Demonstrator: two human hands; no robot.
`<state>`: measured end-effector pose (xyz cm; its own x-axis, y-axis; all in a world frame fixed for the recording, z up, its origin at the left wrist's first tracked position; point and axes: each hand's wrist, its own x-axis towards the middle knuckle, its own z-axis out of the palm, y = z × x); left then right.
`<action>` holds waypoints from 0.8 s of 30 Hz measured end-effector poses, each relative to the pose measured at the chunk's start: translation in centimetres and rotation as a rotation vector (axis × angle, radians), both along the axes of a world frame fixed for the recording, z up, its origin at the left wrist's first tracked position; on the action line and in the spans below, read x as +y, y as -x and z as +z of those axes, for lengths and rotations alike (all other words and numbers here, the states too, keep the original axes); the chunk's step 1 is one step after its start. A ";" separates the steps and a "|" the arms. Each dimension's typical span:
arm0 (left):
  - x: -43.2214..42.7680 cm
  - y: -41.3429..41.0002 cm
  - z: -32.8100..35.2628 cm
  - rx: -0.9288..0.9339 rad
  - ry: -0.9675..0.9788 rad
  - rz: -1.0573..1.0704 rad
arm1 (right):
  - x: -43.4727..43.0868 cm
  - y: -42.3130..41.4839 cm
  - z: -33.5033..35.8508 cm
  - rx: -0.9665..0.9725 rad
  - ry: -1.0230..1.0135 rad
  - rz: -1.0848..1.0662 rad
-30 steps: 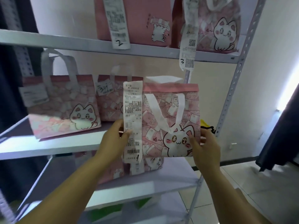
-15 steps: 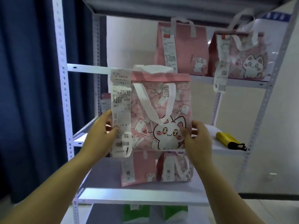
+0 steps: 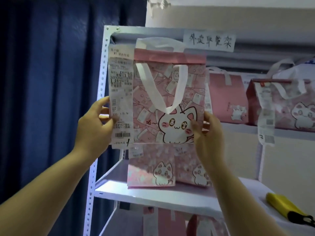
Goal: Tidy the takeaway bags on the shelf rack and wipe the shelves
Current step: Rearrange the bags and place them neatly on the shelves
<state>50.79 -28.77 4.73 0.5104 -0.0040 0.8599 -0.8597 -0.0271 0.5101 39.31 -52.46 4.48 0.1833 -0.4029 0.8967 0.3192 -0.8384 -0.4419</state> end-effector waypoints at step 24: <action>-10.1 -18.4 8.6 0.028 -0.069 0.236 | -8.4 -17.5 7.6 0.286 0.086 -0.135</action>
